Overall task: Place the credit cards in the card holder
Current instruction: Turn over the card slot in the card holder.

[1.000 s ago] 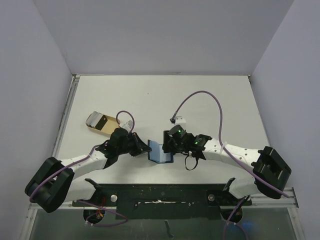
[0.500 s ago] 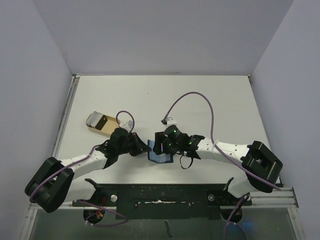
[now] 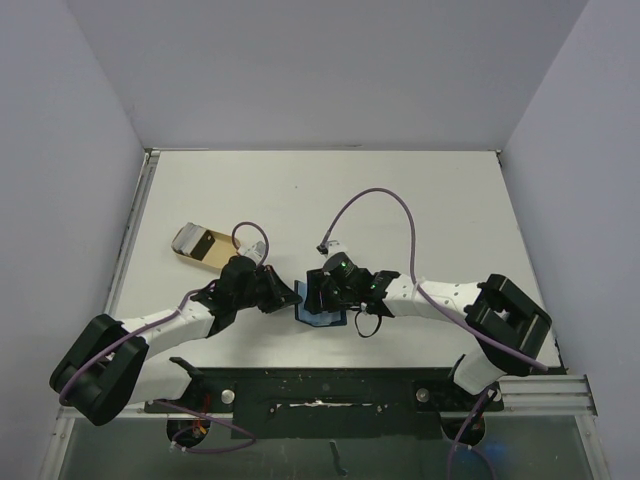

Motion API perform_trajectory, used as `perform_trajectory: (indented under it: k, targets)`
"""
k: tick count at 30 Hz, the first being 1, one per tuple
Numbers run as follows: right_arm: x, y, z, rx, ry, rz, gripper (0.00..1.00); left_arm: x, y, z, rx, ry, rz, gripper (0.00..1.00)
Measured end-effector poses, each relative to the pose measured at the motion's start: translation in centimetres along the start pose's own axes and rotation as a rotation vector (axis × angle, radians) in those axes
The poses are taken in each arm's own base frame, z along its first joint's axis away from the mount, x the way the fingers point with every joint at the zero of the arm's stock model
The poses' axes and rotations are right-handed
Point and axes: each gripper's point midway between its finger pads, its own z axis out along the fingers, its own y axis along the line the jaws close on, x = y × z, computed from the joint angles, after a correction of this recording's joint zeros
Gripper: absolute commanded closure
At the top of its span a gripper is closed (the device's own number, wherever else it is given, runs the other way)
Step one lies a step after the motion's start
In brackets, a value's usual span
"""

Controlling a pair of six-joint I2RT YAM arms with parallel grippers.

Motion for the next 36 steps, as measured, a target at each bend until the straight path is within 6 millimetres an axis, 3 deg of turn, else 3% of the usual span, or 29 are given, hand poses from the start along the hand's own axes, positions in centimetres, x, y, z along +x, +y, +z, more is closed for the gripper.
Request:
perform_trajectory:
  k: [3,11,16,25,28,33,36]
  targets:
    - [-0.03,-0.12,0.02,0.006,-0.002,0.0,0.48,0.0,0.0,0.0,0.0,0.0,0.0,0.99]
    - [-0.07,-0.16,0.03,0.009,-0.005,0.0,0.5,0.04,0.08,0.02,-0.004,0.003,0.001,0.73]
    - [-0.07,-0.16,0.03,0.009,-0.005,0.0,0.5,-0.19,-0.17,0.17,-0.004,0.003,0.01,0.67]
    - [-0.09,-0.18,0.03,0.01,-0.006,0.0,0.54,-0.11,0.27,0.42,-0.024,0.01,0.014,0.7]
    - [-0.16,-0.35,0.05,0.019,-0.01,0.0,0.54,-0.09,0.38,0.43,-0.029,0.011,0.014,0.83]
    - [-0.11,-0.63,0.09,0.028,-0.012,0.002,0.52,-0.1,0.44,0.44,-0.031,0.01,0.016,0.88]
    - [0.19,-0.6,0.16,0.018,-0.006,0.002,0.46,-0.11,0.43,0.44,-0.03,0.01,0.016,0.96]
